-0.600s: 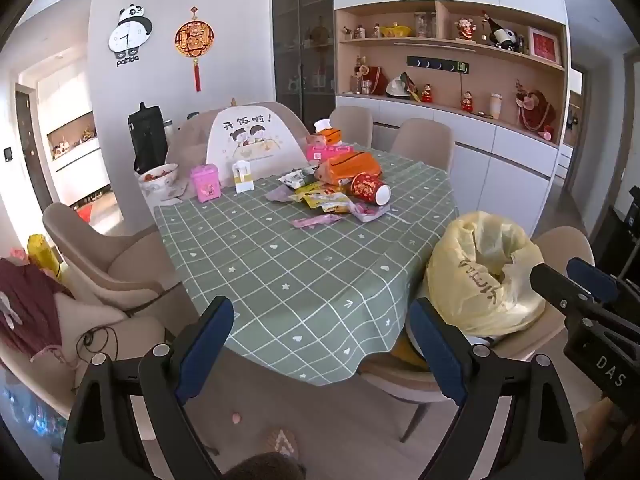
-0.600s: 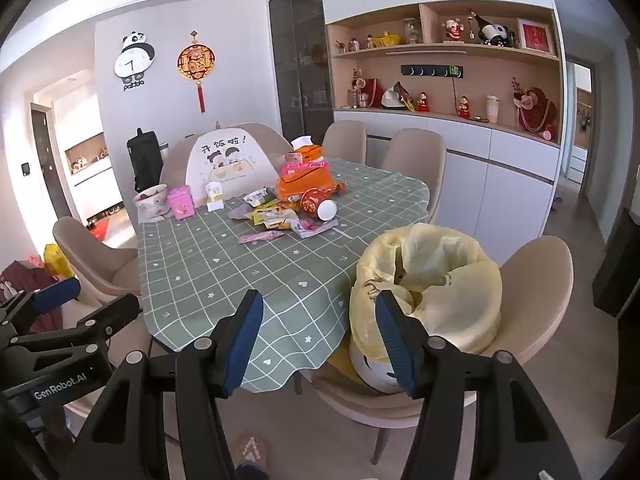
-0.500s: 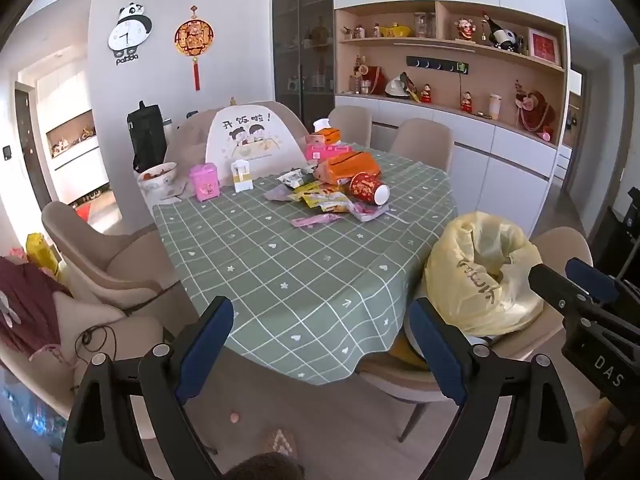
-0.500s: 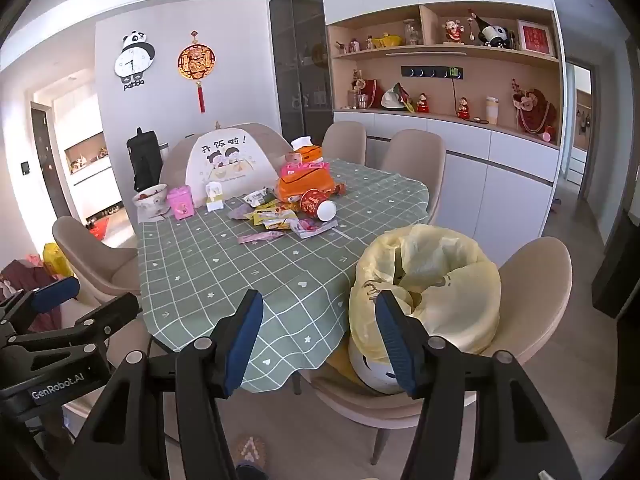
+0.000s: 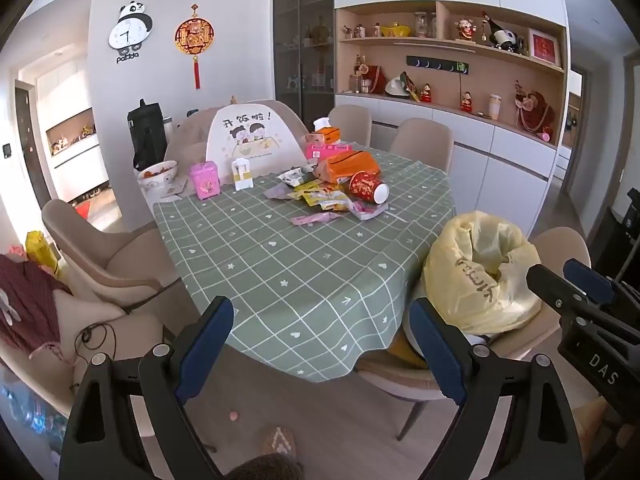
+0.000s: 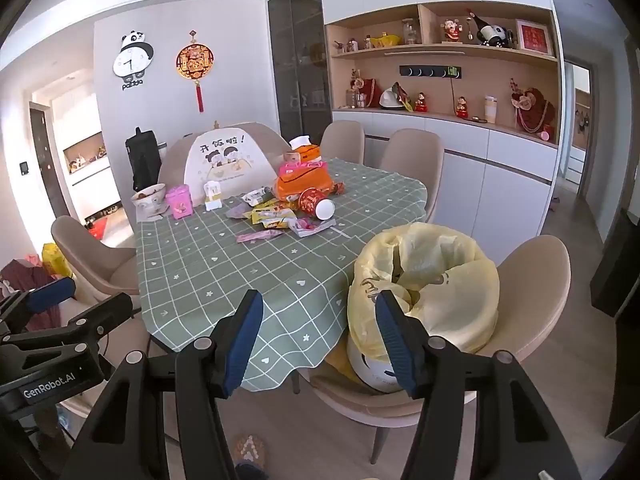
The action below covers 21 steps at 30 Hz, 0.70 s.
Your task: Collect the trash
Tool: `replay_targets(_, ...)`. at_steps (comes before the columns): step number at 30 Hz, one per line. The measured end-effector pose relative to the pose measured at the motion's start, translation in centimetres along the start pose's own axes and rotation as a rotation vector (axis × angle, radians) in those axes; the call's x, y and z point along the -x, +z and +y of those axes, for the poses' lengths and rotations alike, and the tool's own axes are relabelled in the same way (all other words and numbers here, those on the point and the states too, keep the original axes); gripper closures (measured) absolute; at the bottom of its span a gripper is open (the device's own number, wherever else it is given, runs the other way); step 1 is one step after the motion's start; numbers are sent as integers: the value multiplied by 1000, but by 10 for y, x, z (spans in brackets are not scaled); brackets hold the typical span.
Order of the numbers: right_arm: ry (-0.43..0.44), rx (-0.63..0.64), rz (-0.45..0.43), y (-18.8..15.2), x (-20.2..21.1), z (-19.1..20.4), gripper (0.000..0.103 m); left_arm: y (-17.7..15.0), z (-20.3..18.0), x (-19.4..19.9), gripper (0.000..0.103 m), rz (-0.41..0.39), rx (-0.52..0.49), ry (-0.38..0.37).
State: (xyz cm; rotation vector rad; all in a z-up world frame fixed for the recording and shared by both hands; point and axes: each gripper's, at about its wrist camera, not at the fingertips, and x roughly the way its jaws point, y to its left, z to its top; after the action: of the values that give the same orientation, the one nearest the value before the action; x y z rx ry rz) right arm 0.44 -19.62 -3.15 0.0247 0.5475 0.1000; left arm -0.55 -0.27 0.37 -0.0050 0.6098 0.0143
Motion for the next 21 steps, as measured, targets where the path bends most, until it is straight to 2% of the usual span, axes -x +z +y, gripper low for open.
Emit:
replay_targets(14, 1, 2, 3, 2, 2, 0, 47, 0, 0, 0, 14, 6, 1, -3)
replay_targets(21, -2, 5, 1, 0, 1, 0, 47, -12, -11, 1, 14, 7, -1, -6)
